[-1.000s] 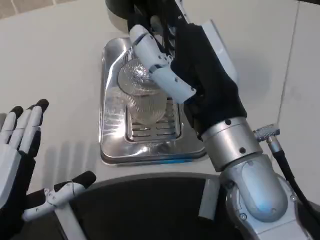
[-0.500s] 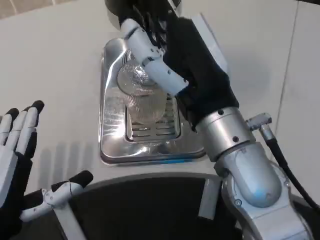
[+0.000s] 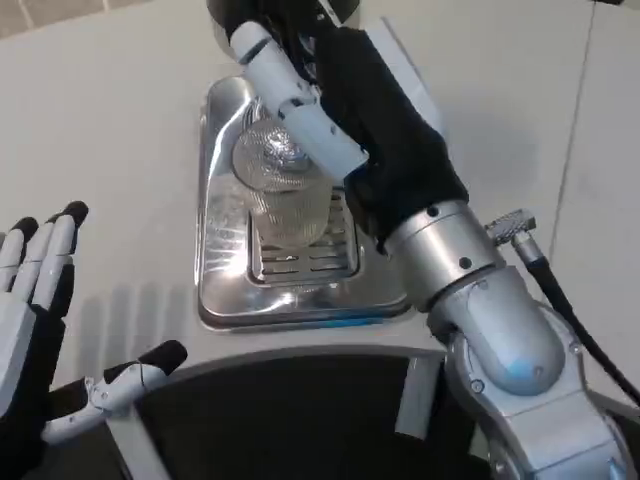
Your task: Grasp the cup under the faucet to collect the drink, then remove the cup.
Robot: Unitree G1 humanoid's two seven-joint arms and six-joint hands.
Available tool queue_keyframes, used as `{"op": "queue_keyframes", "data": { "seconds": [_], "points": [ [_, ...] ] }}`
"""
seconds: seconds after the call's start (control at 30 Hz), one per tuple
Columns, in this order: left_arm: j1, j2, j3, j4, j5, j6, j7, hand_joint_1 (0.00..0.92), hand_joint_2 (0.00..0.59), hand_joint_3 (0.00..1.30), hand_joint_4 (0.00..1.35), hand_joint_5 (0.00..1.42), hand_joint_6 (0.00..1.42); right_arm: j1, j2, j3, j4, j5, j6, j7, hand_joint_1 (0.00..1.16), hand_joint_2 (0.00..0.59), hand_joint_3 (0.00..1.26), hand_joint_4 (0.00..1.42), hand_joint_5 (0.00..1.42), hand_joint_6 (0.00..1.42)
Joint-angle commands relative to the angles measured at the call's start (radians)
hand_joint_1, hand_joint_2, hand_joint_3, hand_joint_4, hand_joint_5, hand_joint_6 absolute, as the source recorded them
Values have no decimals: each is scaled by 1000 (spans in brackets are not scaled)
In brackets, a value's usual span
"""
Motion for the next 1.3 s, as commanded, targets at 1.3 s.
{"op": "queue_keyframes", "data": {
  "seconds": [1.3],
  "points": [
    [-169, -44, -27, 125, -38, 54, 15, 0, 91, 0, 0, 0, 0, -273, -165, 335, -99, -693, 380, 494, 0, 575, 69, 0, 0, 0]
  ]
}}
